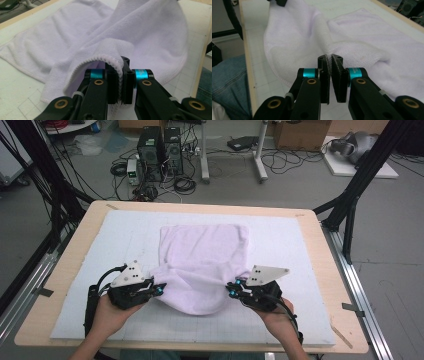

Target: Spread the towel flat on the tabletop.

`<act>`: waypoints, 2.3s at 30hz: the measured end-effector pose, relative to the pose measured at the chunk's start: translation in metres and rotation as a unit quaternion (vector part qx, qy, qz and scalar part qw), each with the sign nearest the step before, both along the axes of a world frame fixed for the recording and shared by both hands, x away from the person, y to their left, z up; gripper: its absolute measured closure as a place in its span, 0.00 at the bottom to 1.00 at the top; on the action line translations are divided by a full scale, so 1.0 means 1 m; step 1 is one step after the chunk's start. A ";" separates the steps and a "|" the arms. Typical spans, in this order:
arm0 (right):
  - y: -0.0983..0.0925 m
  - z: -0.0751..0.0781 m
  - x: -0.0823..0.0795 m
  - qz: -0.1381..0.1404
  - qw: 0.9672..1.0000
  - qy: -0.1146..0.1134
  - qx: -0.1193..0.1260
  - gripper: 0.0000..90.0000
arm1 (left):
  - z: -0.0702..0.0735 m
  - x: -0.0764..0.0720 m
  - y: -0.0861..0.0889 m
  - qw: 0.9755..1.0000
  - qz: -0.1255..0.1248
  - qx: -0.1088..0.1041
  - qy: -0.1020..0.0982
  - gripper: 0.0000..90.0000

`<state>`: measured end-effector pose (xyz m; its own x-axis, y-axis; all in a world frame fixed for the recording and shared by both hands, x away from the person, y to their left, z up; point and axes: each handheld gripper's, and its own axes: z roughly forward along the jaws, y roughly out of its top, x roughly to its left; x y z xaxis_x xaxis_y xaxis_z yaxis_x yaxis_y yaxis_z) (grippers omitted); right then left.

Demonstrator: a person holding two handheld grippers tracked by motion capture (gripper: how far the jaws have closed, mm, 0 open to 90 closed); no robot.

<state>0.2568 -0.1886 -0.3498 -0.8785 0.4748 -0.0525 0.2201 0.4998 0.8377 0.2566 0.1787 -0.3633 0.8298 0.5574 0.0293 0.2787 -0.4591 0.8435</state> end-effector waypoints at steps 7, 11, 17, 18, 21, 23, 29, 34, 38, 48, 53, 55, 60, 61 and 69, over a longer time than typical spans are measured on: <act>0.030 -0.005 0.036 0.013 0.999 0.026 -0.044 0.94 | -0.029 0.016 0.013 0.999 0.035 0.017 0.037 0.95; 0.058 -0.029 0.073 0.009 0.997 0.060 -0.053 0.94 | -0.044 0.026 0.022 0.996 0.062 0.025 0.053 0.94; 0.090 -0.053 0.101 -0.001 0.995 0.072 -0.074 0.94 | -0.042 0.035 0.024 0.995 0.092 0.002 0.044 0.59; 0.091 -0.054 0.104 0.000 0.995 0.076 -0.070 0.93 | -0.041 0.035 0.021 0.995 0.088 0.007 0.041 0.58; 0.088 -0.051 0.102 0.001 0.995 0.080 -0.052 0.84 | -0.044 0.039 0.014 0.995 0.086 0.026 0.035 0.62; 0.082 -0.043 0.096 -0.001 0.997 0.068 -0.037 0.78 | -0.049 0.043 0.011 0.995 0.085 0.043 0.042 0.74; 0.054 -0.027 0.072 -0.017 0.999 0.020 -0.026 0.78 | -0.059 0.053 0.009 0.991 0.095 0.076 0.057 0.92; 0.037 -0.041 0.076 -0.040 0.998 0.029 -0.041 0.77 | -0.058 0.058 0.016 0.989 0.119 0.064 0.061 0.89; 0.045 -0.051 0.086 -0.043 0.997 0.025 -0.061 0.75 | -0.061 0.060 0.016 0.988 0.121 0.068 0.066 0.82; 0.070 -0.078 0.107 -0.057 0.992 0.053 -0.098 0.97 | -0.068 0.068 0.012 0.989 0.104 0.069 0.083 0.92; 0.059 -0.070 0.103 -0.047 0.993 0.061 -0.088 1.00 | -0.063 0.062 0.015 0.990 0.104 0.060 0.073 0.97; 0.054 -0.065 0.096 -0.044 0.994 0.054 -0.088 1.00 | -0.061 0.060 0.017 0.991 0.105 0.056 0.064 0.97; 0.035 -0.052 0.084 -0.044 0.995 0.041 -0.075 1.00 | -0.057 0.057 0.022 0.991 0.112 0.051 0.059 0.97; 0.031 -0.050 0.082 -0.044 0.996 0.038 -0.074 1.00 | -0.056 0.057 0.024 0.990 0.115 0.049 0.058 0.97; 0.014 -0.028 0.060 -0.025 0.999 0.025 -0.031 1.00 | -0.045 0.045 0.030 0.992 0.114 0.031 0.045 0.97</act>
